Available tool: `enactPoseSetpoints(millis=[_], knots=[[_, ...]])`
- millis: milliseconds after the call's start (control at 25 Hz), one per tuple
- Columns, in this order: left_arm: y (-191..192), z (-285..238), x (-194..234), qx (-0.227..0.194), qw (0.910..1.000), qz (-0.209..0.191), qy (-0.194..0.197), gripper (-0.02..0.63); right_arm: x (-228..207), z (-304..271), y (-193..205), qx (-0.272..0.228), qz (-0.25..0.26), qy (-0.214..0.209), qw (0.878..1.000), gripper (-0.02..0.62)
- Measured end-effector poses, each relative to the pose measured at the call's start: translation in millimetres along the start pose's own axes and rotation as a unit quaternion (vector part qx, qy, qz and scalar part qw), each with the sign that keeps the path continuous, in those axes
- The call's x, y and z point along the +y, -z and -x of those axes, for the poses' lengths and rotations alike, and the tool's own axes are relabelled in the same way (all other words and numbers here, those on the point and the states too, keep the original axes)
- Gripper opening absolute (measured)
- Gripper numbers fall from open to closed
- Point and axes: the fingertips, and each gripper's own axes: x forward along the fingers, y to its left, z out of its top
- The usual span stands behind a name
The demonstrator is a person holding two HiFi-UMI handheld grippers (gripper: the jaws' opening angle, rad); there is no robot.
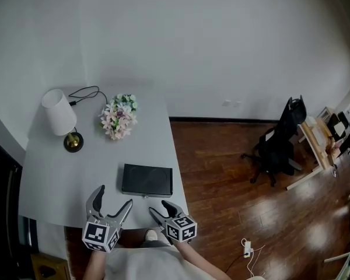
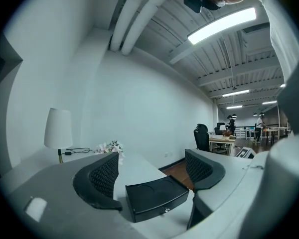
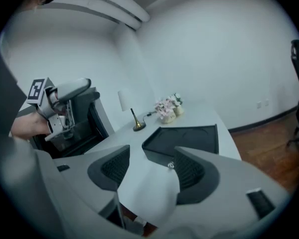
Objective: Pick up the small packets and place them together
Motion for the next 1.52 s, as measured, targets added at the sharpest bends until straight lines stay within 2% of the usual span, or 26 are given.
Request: enactPoseSetpoints(millis=[240,440,480,520,680,720,760,840,880,1040,1520], knots=[[0.7,-6.3,16.1,0.016,0.999,-0.012,0.039,0.4,-32.4,-52.9,47.6,0.047,-0.103,0.032,0.993,0.27],[6.0,-13.1,27.9,0.026,0.9978,0.008,0.061,0.4,-41.8,-89.3,66.2,0.076,-0.168,0.045,0.982,0.267],[6.0,-14.6,29.9,0.026,0.9976,0.009,0.063,0.4,-43.8,-94.7,67.9,0.081,-0.18,0.05,0.979,0.257],[6.2,-15.5,32.1,0.027,0.9975,0.01,0.065,0.4,-46.1,-99.0,69.7,0.086,-0.191,0.055,0.976,0.211],[10.7,-15.0,40.4,0.035,0.9972,0.014,0.065,0.4,-59.0,-106.2,78.1,0.108,-0.233,0.086,0.963,0.197],[11.4,-14.8,42.3,0.036,0.9972,0.014,0.064,0.4,-63.0,-105.8,78.8,0.112,-0.24,0.093,0.96,0.145],[12.6,-14.2,44.8,0.038,0.9972,0.016,0.063,0.4,-65.0,-105.8,79.0,0.115,-0.244,0.094,0.958,0.121],[16.5,-13.0,51.5,0.042,0.9972,0.02,0.058,0.4,-62.1,-107.9,78.2,0.121,-0.242,0.085,0.959,0.119],[18.5,-13.1,54.7,0.044,0.9972,0.022,0.057,0.4,-59.4,-109.1,77.4,0.124,-0.238,0.081,0.96,0.063],[21.1,-17.0,60.0,0.048,0.9968,0.029,0.057,0.4,-50.8,-102.7,80.8,0.139,-0.231,0.082,0.959,0.063],[39.7,-33.6,42.8,0.066,0.9937,0.039,0.082,0.4,8.9,-52.7,139.6,0.193,-0.239,0.03,0.951,0.063]])
